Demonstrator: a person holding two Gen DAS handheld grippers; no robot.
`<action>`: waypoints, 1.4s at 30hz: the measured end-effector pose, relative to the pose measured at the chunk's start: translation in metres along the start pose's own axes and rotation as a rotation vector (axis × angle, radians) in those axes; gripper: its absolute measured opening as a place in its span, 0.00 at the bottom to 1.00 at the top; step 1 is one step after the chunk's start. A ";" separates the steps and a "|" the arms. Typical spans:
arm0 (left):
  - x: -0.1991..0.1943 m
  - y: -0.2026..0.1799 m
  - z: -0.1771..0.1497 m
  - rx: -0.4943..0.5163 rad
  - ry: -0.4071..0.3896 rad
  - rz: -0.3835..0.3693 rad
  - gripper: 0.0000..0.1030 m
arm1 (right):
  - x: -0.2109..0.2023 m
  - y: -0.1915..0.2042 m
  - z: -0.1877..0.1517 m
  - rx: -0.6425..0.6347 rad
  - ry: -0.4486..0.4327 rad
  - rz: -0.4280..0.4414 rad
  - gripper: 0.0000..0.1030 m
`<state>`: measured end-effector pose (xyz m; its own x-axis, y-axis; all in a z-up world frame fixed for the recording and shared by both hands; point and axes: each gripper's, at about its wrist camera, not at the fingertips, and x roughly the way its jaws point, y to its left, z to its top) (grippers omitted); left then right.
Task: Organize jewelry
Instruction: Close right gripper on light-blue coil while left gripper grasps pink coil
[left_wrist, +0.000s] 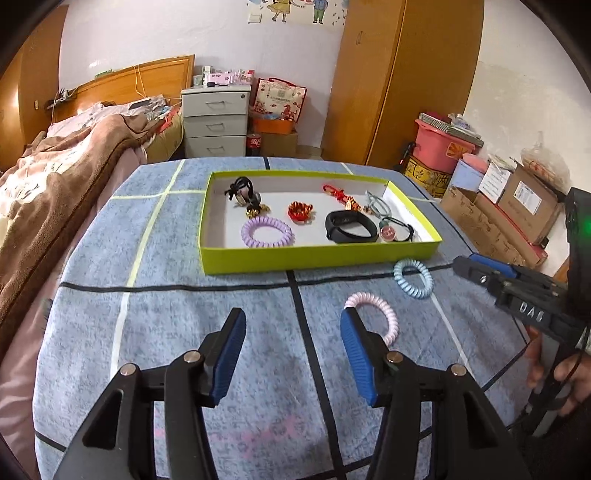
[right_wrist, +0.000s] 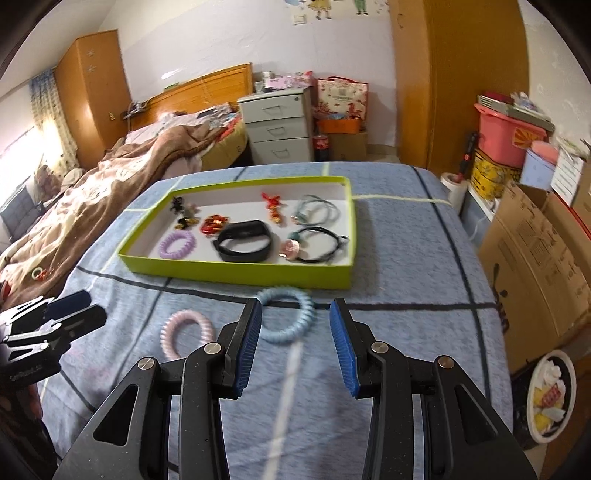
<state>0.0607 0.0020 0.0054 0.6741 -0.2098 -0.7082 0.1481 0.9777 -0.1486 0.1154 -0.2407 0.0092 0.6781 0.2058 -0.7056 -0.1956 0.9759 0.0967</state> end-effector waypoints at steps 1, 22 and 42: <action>0.001 0.000 -0.002 -0.005 0.002 -0.008 0.54 | 0.000 -0.005 -0.001 0.001 0.004 -0.011 0.40; 0.019 -0.004 -0.017 -0.049 0.074 -0.078 0.58 | 0.054 -0.007 0.005 -0.082 0.133 -0.018 0.44; 0.034 -0.014 -0.010 -0.035 0.113 -0.061 0.58 | 0.052 -0.015 0.000 -0.064 0.132 0.011 0.09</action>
<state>0.0741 -0.0192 -0.0238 0.5785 -0.2693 -0.7699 0.1600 0.9631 -0.2166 0.1535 -0.2443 -0.0289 0.5772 0.2013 -0.7914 -0.2500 0.9662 0.0634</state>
